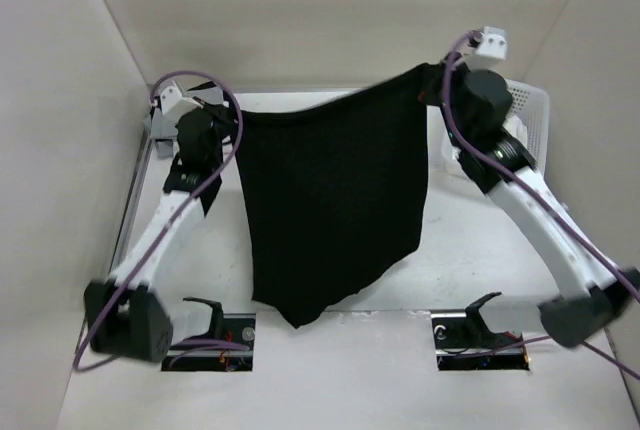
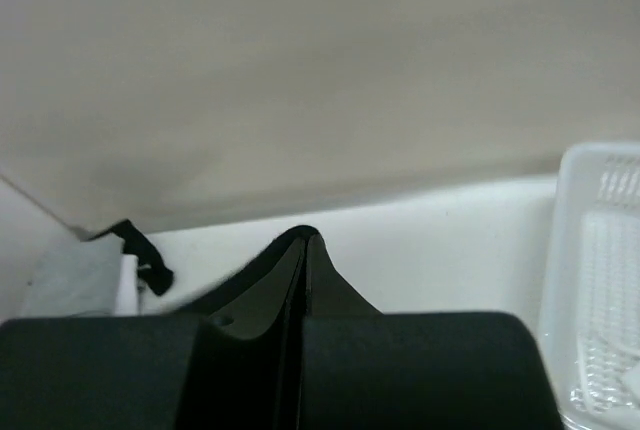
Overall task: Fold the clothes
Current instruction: Flatten the tank top out
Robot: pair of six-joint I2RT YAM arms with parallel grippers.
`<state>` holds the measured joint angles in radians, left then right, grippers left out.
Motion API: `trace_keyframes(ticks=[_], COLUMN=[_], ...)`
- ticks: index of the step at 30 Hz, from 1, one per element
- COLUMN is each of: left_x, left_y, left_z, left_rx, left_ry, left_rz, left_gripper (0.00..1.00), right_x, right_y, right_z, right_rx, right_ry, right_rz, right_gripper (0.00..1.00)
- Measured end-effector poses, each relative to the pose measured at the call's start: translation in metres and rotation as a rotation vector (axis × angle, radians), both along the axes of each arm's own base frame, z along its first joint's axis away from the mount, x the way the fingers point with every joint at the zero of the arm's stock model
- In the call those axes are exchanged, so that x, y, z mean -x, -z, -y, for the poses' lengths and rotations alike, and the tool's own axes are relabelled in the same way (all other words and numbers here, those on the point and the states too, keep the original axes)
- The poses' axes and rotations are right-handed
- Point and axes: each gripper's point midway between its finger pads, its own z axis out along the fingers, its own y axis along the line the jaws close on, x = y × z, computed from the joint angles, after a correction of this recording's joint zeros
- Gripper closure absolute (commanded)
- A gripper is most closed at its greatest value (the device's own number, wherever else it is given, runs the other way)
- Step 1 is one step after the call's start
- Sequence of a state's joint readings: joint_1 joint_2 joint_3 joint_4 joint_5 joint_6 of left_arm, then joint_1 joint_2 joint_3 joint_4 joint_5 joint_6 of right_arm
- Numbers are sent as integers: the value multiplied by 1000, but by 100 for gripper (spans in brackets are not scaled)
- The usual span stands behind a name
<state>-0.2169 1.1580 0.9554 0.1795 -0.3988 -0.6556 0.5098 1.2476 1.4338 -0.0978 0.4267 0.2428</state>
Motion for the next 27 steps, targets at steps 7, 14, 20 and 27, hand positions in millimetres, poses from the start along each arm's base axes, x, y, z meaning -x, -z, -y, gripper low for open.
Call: trace_keyframes(ticks=[7,14,20,27], left_x=[-82,-54,-35,-15], left_y=[-4,-208,-233,-129], left_z=[-10,-18,-27,-4], left_rx=[78,81,51,28], left_ry=[25,51,31,53], left_rz=[-87,349,402,219], left_gripper=[100,100,100,100], right_x=[-109,-78,-24,-14], right_y=[49,-112,-197,-4], right_z=[-27,-6,12,16], right_rx=[-13,-92,-127,-57], right_ry=[-93,-126,-142,-126], right_rz=[-223,76,273,-107], right_gripper=[100,100,100,99])
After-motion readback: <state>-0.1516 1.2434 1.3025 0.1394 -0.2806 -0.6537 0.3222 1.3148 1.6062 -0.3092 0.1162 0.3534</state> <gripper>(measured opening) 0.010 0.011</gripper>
